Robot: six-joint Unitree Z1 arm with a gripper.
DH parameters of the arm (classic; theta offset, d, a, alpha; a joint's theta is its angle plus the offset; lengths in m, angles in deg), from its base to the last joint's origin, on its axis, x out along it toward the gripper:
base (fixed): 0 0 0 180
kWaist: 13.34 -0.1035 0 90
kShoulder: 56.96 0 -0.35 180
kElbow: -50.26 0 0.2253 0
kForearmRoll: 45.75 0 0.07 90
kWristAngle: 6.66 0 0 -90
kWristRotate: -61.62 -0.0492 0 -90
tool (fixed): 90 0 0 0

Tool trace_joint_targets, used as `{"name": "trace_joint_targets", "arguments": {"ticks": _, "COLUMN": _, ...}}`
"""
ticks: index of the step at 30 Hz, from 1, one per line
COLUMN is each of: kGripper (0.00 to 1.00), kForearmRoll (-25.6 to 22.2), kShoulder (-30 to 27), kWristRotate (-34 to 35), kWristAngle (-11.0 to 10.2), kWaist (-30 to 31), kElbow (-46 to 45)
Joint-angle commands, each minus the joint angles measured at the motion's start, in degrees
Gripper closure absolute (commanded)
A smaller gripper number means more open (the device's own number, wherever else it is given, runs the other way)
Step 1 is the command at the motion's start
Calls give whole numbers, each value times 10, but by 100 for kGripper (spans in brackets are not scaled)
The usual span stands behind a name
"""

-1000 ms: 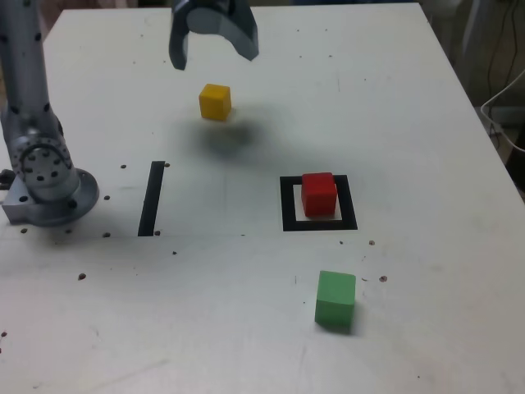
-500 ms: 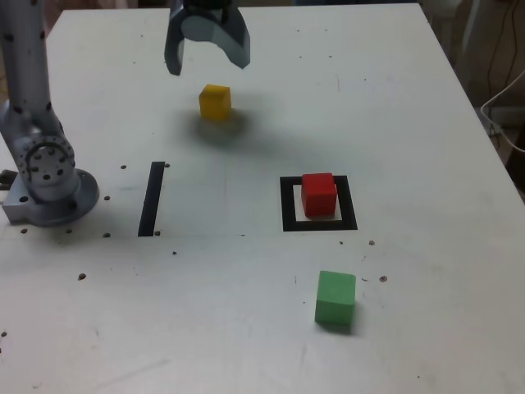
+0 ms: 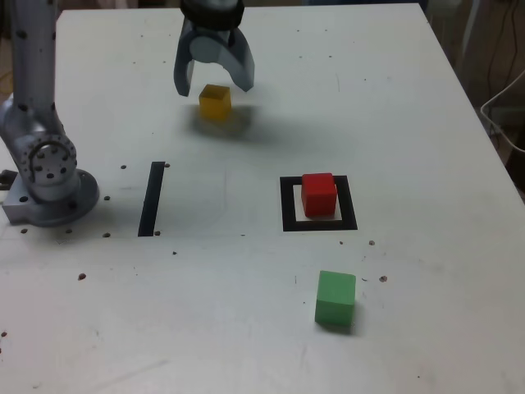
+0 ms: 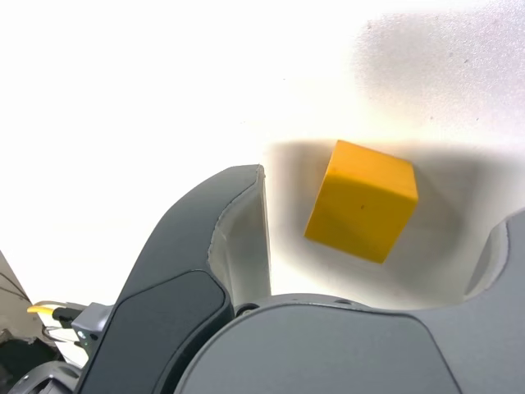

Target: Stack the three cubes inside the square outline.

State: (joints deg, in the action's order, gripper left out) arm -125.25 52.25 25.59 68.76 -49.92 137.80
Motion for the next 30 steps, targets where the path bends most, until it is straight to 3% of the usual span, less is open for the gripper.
{"name": "trace_joint_targets", "arguments": {"ticks": 1, "kGripper": 9, "kForearmRoll": 1, "kShoulder": 6, "kWristRotate": -2, "kWristAngle": 1, "kWaist": -2, "kElbow": 1}}
{"name": "trace_joint_targets", "arguments": {"ticks": 12, "kGripper": 24, "kForearmRoll": 7, "kShoulder": 31, "kWristRotate": -15, "kWristAngle": 14, "kWaist": -2, "kElbow": 3}}
{"name": "trace_joint_targets", "arguments": {"ticks": 30, "kGripper": 44, "kForearmRoll": 33, "kShoulder": 34, "kWristRotate": -18, "kWristAngle": 11, "kWaist": -2, "kElbow": -4}}
